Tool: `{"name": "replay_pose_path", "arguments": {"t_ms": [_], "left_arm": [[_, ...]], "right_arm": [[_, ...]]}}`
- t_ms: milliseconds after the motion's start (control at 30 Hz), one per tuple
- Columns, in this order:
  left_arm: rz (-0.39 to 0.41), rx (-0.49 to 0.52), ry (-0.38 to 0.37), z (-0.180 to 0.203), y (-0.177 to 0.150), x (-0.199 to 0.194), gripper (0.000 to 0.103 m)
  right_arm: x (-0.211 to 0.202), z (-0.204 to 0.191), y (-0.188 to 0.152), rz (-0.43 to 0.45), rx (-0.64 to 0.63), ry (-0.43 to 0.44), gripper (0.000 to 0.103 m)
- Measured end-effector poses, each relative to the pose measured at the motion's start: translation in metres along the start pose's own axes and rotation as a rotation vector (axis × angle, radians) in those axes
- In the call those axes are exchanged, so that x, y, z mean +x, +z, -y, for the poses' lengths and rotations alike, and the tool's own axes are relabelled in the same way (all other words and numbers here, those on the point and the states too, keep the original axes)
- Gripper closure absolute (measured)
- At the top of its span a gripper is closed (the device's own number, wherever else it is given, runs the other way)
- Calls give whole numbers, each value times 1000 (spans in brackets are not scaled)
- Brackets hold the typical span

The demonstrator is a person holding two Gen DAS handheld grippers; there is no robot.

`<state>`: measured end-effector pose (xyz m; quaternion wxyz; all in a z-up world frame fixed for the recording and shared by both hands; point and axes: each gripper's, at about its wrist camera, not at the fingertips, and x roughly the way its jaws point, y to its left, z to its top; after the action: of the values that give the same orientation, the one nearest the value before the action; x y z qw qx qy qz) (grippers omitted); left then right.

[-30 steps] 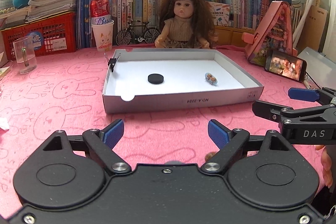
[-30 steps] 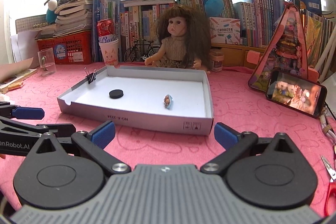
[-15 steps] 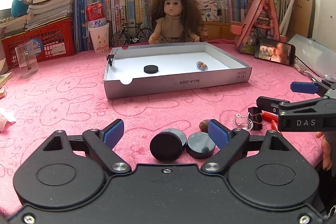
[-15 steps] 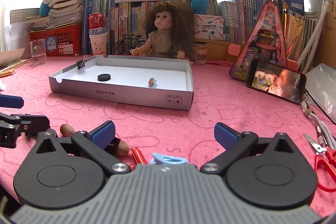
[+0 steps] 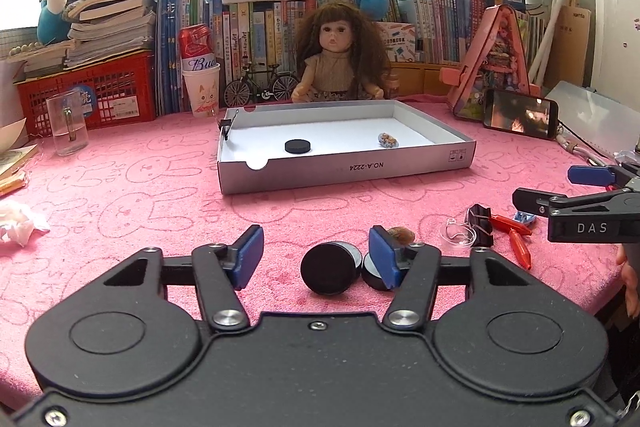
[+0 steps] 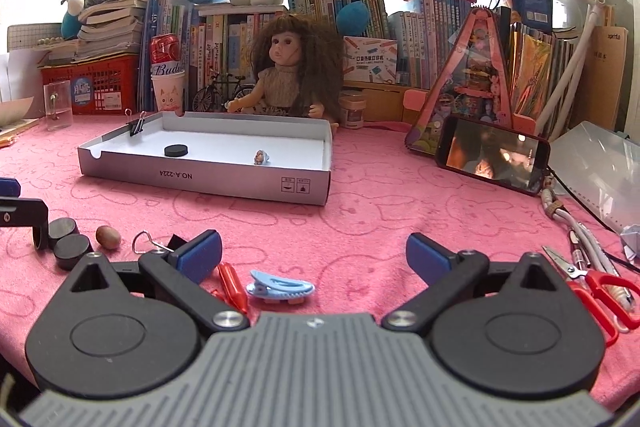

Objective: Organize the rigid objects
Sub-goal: 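Grasp another black puck with the left tool while the right tool grasps a blue hair clip, then carry the puck and the blue clip into the tray and open both tools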

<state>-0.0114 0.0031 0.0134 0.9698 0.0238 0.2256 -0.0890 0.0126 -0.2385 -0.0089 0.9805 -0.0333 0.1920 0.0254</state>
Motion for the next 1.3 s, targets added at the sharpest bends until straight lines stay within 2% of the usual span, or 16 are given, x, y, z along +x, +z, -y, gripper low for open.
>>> {"name": "replay_pose_path", "arguments": {"t_ms": [333, 500, 567, 733, 800, 867, 1133, 1300], "left_arm": [[-41, 23, 16, 8, -9, 10, 54], [-54, 17, 6, 9, -10, 15, 67], [-69, 13, 2, 9, -10, 18, 73], [-61, 2, 6, 9, -12, 16, 73], [-57, 0, 4, 8, -11, 15, 73], [-53, -3, 6, 8, -10, 14, 73], [-36, -7, 11, 7, -1, 12, 73], [-56, -38, 33, 4, 10, 21, 73]], "right_arm": [[6, 5, -9, -78, 37, 29, 25], [9, -4, -12, -89, 33, 53, 39], [10, -6, -12, -92, 35, 56, 47], [9, -7, -11, -91, 40, 64, 57], [8, -8, -11, -87, 41, 63, 74], [8, -8, -10, -87, 41, 65, 81], [8, -7, -4, -80, 51, 74, 82], [14, -6, 5, -74, 67, 72, 82]]}}
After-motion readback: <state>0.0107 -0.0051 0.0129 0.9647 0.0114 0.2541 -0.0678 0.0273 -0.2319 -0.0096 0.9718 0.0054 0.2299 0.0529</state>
